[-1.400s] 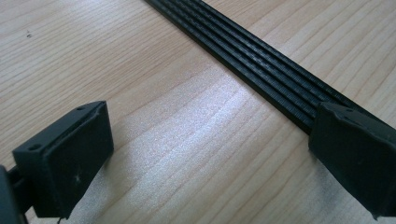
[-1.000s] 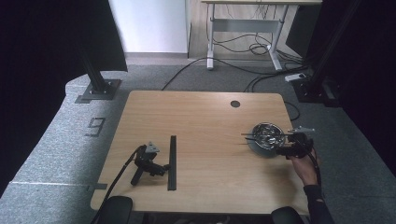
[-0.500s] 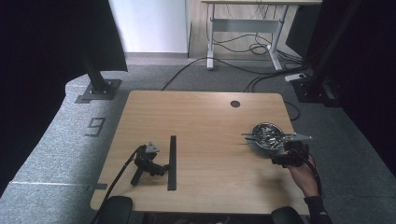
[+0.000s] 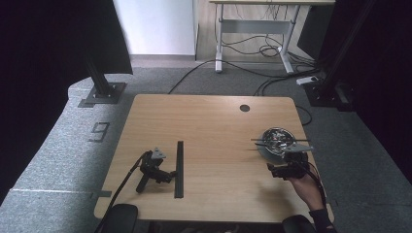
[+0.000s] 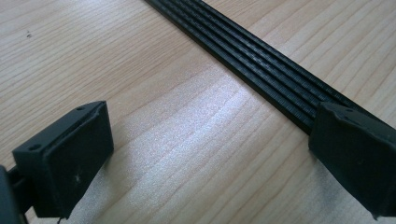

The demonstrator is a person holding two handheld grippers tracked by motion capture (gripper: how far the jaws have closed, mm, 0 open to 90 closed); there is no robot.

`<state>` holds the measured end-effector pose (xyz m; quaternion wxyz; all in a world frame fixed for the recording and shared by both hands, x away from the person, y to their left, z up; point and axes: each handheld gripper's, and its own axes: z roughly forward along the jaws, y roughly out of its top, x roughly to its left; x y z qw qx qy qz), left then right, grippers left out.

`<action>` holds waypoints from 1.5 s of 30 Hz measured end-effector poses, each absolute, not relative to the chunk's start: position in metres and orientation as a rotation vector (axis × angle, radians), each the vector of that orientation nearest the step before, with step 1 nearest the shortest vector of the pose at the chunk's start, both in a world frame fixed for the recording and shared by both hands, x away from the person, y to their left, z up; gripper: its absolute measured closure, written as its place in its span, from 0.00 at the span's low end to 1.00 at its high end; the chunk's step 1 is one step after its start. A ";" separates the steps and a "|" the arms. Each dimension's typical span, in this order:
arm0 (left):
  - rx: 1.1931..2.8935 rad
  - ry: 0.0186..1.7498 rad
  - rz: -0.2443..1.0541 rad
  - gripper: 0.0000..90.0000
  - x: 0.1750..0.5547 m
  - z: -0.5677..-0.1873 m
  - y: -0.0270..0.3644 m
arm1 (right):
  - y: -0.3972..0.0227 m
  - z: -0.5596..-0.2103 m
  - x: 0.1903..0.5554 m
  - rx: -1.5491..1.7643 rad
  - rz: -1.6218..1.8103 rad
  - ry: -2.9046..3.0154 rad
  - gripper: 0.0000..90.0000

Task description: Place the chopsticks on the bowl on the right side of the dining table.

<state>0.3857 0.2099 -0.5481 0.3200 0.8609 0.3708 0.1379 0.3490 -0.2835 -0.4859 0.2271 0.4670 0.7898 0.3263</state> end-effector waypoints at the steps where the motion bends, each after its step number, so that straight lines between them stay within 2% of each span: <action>1: 2.264 0.975 0.363 0.00 0.386 -0.548 0.210 | -0.280 -0.486 0.349 1.277 0.900 2.184 0.04; 45: 2.260 0.976 0.363 0.00 0.386 -0.548 0.210 | -0.122 -0.497 0.390 0.947 0.931 2.526 0.00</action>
